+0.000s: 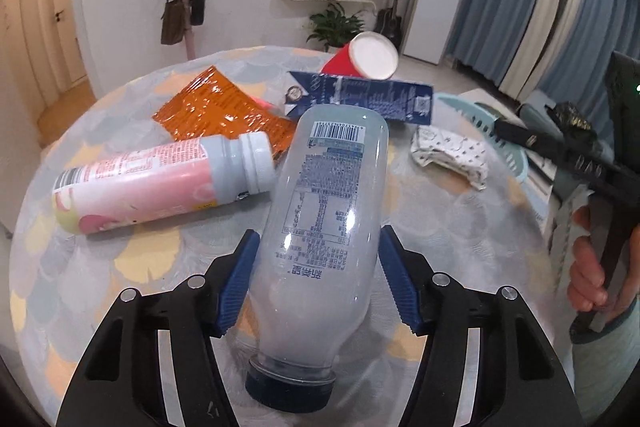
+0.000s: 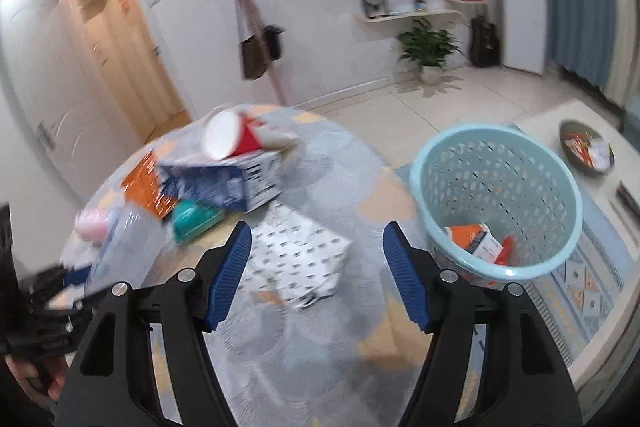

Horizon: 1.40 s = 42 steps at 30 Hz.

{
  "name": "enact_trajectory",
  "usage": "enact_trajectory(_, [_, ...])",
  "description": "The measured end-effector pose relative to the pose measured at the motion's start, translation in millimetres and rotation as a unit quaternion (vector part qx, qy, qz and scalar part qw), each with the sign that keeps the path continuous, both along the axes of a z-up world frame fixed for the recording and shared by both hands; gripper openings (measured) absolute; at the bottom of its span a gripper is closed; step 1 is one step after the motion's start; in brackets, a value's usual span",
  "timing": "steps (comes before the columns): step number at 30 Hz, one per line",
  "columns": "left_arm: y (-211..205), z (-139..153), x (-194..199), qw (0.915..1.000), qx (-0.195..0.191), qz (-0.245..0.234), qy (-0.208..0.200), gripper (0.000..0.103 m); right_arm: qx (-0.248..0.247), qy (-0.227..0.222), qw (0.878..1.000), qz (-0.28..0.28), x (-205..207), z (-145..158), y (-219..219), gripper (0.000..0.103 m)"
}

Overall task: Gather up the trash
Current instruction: 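Grasp the clear bottle with the left tool while the right grasps the polka-dot paper, then carry bottle and paper to the basket and release both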

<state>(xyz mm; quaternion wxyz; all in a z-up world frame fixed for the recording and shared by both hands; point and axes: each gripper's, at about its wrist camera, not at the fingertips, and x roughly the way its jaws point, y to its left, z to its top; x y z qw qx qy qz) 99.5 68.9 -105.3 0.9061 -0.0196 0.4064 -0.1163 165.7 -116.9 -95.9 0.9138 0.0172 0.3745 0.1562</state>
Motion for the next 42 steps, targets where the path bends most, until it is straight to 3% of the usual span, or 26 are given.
enact_trajectory(4, [-7, 7, -7, 0.9999, -0.006, -0.008, -0.009, 0.059, -0.084, 0.014, 0.996, 0.026, 2, -16, 38, 0.065])
enact_trajectory(7, [-8, 14, -12, 0.9997, -0.006, -0.011, -0.018, 0.059, -0.112, 0.023, 0.993, 0.023, 8, -27, 51, 0.064])
enact_trajectory(8, [-8, 15, -13, 0.9997, -0.006, -0.012, -0.022, 0.059, -0.127, 0.031, 0.991, 0.018, 11, -31, 55, 0.06])
enact_trajectory(10, [-6, 20, -13, 0.9996, -0.006, -0.01, -0.027, 0.059, -0.138, 0.045, 0.989, 0.016, 16, -37, 58, 0.041])
enact_trajectory(16, [-6, 32, -12, 0.999, -0.018, 0.001, -0.041, 0.059, -0.114, 0.031, 0.993, 0.015, 11, -28, 52, 0.008])
enact_trajectory(26, [-21, 67, -7, 0.995, -0.034, 0.002, -0.094, 0.059, -0.068, -0.026, 0.997, -0.001, -12, 17, 29, 0.004])
enact_trajectory(33, [-38, 81, 2, 0.9933, -0.038, -0.008, -0.109, 0.059, -0.049, -0.069, 0.996, -0.023, -23, 47, 11, 0.004])
enact_trajectory(42, [-86, 101, 40, 0.9911, -0.034, -0.042, -0.121, 0.059, -0.028, -0.11, 0.989, -0.095, -14, 76, -38, 0.004])
